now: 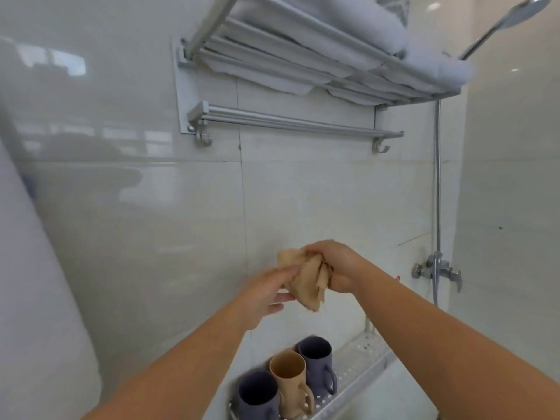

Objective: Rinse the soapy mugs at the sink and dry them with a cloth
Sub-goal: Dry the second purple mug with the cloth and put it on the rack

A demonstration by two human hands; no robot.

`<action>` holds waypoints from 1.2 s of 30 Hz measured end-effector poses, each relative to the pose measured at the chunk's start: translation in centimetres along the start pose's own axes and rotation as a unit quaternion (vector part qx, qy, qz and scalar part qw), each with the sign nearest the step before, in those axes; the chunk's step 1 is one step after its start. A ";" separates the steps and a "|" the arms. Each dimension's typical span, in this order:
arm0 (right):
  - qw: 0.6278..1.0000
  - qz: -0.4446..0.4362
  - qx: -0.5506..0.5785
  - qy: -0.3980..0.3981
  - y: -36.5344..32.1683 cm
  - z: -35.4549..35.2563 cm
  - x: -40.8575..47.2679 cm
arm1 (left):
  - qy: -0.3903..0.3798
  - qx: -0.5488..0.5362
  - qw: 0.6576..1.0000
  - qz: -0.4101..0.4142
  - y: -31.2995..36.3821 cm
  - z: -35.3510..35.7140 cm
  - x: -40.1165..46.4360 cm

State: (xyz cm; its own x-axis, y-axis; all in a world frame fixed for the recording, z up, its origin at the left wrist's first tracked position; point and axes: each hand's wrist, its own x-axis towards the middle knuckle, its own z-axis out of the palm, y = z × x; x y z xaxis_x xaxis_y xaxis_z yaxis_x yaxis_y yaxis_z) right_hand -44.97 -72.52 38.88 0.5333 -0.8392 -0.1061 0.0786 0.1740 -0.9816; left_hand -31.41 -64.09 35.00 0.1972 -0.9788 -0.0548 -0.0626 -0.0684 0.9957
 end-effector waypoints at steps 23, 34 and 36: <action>0.871 -0.379 -0.274 0.152 -21.4 10.0 -4.6 | 0.345 0.405 0.798 0.282 25.5 -6.5 -7.7; 0.799 -0.346 -0.449 0.202 -22.3 10.1 0.7 | 0.424 0.447 0.762 0.201 26.7 -7.6 -5.2; 0.770 -0.343 -0.477 0.249 -22.0 10.6 1.1 | 0.426 0.429 0.763 0.228 26.6 -7.7 -5.1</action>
State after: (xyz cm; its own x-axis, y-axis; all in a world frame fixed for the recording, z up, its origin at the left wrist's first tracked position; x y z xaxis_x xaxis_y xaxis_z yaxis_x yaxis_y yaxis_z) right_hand -37.21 -71.85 62.05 0.2345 -0.6998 0.6748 -0.5831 -0.6566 -0.4784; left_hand -26.57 -59.41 62.35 0.5046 -0.4832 0.7155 -0.8607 -0.2161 0.4610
